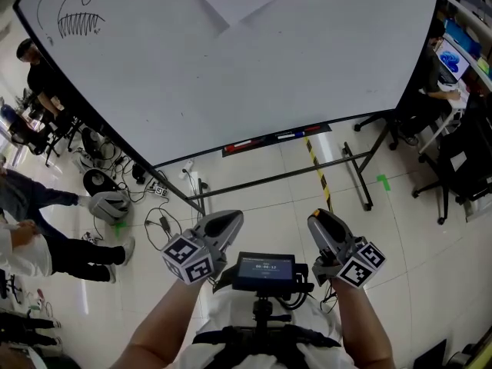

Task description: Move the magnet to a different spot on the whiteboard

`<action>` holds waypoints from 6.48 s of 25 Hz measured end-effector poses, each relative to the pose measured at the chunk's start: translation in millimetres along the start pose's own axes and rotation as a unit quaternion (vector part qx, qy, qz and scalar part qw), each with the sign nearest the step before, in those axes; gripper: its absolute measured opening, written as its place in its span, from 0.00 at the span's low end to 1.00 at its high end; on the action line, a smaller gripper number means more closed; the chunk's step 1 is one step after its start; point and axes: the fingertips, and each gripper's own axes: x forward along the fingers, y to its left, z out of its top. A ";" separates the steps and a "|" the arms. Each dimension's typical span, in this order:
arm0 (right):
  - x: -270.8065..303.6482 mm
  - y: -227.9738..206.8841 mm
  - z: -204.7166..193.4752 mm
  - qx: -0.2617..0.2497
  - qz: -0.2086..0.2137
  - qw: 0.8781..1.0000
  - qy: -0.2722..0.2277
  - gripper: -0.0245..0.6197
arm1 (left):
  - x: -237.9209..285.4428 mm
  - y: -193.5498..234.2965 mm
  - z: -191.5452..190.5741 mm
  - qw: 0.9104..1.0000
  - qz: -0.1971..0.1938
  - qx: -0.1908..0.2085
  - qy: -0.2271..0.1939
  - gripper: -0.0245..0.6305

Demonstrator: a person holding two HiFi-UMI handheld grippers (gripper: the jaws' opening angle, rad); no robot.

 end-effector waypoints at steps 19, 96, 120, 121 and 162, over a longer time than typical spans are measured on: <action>9.0 -1.2 7.1 -0.006 0.008 1.000 -0.002 0.25 | -0.6 11.8 12.6 1.000 0.014 -0.013 -0.022 0.09; 504.8 116.6 93.5 -0.686 -0.140 0.705 0.113 0.25 | -167.2 319.3 85.5 0.997 0.053 -0.007 -0.054 0.09; 530.5 131.2 101.5 -0.644 -0.147 0.750 0.044 0.29 | -183.7 348.2 89.1 0.997 0.035 -0.011 -0.063 0.09; 528.4 131.6 101.4 -0.640 -0.147 0.753 0.041 0.29 | -184.3 347.4 86.9 0.997 0.035 -0.012 -0.061 0.09; 288.5 84.2 2.0 -0.399 -0.158 0.901 0.063 0.06 | -156.0 235.0 18.5 1.000 -0.013 -0.016 -0.021 0.09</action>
